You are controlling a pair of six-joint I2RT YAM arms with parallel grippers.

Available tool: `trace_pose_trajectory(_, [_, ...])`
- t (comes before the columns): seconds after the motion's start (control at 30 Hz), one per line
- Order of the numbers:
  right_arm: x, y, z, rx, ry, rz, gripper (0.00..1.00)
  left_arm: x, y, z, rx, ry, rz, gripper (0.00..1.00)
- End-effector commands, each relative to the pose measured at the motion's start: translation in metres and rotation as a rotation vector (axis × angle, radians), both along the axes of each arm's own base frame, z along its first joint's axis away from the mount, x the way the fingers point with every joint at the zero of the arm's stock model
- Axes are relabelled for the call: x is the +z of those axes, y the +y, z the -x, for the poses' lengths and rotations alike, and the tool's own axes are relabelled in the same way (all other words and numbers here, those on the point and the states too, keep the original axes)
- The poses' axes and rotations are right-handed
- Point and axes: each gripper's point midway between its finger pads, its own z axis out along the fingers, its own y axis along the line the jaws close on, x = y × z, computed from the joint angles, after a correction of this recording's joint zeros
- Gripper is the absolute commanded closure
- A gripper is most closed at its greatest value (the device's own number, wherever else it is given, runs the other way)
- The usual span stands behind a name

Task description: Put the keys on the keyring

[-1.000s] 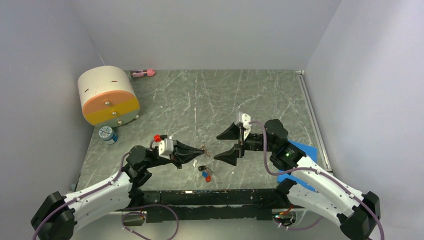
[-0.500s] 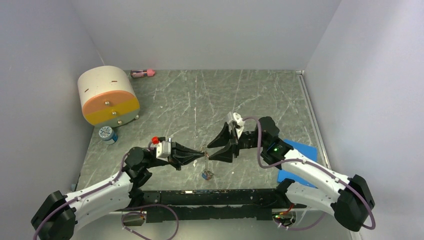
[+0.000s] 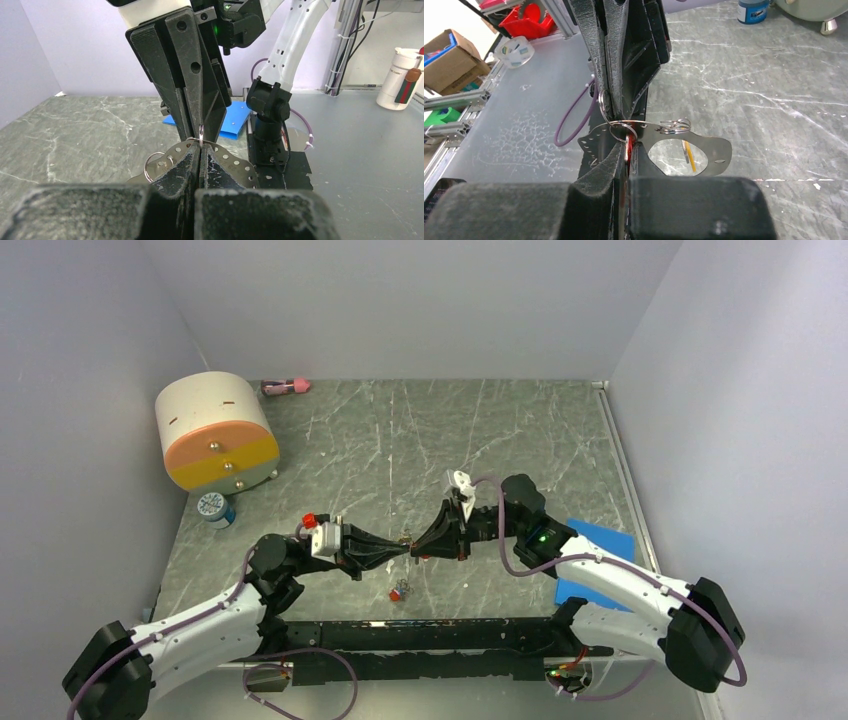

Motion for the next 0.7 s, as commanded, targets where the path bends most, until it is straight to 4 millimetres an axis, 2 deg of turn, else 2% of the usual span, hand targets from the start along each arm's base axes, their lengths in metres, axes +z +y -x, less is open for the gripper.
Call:
trace_pose_trajectory(0.0, [0.003,0.006,-0.005,-0.014,-0.040,0.003,1.00,0.030,0.005,0.006,-0.014,-0.064,0.092,0.97])
trace_pose_trajectory(0.27, [-0.014,0.006,-0.010,-0.035,-0.044,0.070,1.00,0.035,0.007,0.008,-0.011,-0.072,0.105,0.97])
trace_pose_trajectory(0.6, [-0.027,0.004,-0.035,-0.196,-0.057,0.173,1.00,0.038,0.008,0.010,-0.014,-0.077,0.121,0.98])
trace_pose_trajectory(0.67, [-0.026,0.003,-0.036,-0.203,-0.066,0.178,0.89,0.037,0.008,0.009,-0.014,-0.073,0.120,0.97])
